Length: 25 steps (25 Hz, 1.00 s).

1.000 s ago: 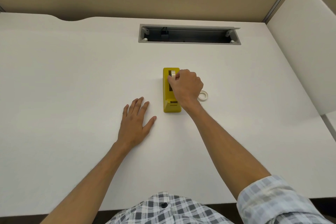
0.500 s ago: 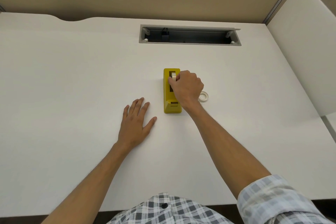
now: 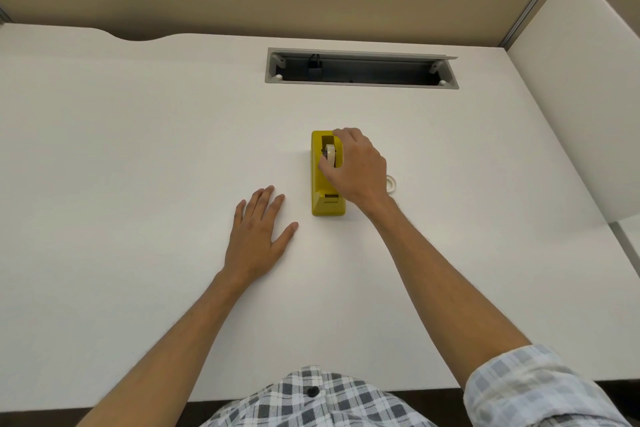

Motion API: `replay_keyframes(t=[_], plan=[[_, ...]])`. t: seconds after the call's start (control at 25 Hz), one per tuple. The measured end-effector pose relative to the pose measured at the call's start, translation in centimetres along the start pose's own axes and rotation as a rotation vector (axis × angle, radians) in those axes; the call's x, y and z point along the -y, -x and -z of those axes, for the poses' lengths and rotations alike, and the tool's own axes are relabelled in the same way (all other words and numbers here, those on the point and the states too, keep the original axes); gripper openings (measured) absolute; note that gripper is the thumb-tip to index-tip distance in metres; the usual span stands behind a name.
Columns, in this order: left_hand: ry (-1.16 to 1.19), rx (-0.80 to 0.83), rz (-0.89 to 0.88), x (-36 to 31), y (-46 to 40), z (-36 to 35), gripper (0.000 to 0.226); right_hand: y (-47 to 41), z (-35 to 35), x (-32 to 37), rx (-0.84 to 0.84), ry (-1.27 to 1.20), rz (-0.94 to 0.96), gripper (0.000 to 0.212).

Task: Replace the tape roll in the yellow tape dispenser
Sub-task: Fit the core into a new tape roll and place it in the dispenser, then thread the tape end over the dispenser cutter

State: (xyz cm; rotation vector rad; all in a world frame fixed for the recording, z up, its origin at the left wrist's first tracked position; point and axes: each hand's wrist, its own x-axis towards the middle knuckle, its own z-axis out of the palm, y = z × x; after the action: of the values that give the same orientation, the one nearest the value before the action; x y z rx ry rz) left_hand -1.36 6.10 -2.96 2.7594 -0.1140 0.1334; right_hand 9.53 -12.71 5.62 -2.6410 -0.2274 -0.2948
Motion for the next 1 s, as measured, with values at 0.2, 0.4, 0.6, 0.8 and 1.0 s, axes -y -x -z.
replay_keyframes(t=[0.2,0.4,0.6,0.8,1.0], plan=[[-0.006,0.004,0.000,0.1,0.0,-0.1,0.067,-0.3,0.5,-1.2,0.178,0.033,0.173,0.043],[0.014,0.003,0.003,0.0,0.0,0.0,0.067,-0.2,0.6,-1.3,0.178,0.002,0.185,0.047],[0.111,0.006,0.031,-0.2,-0.4,0.3,0.057,0.2,1.4,-1.3,0.123,-0.071,0.186,0.044],[0.278,-0.092,0.009,-2.1,-2.6,1.8,0.049,0.3,1.9,-1.8,0.148,-0.053,0.183,0.040],[0.299,-0.121,-0.063,-4.7,-6.8,3.5,0.051,0.5,1.6,-1.7,0.074,-0.084,0.176,0.029]])
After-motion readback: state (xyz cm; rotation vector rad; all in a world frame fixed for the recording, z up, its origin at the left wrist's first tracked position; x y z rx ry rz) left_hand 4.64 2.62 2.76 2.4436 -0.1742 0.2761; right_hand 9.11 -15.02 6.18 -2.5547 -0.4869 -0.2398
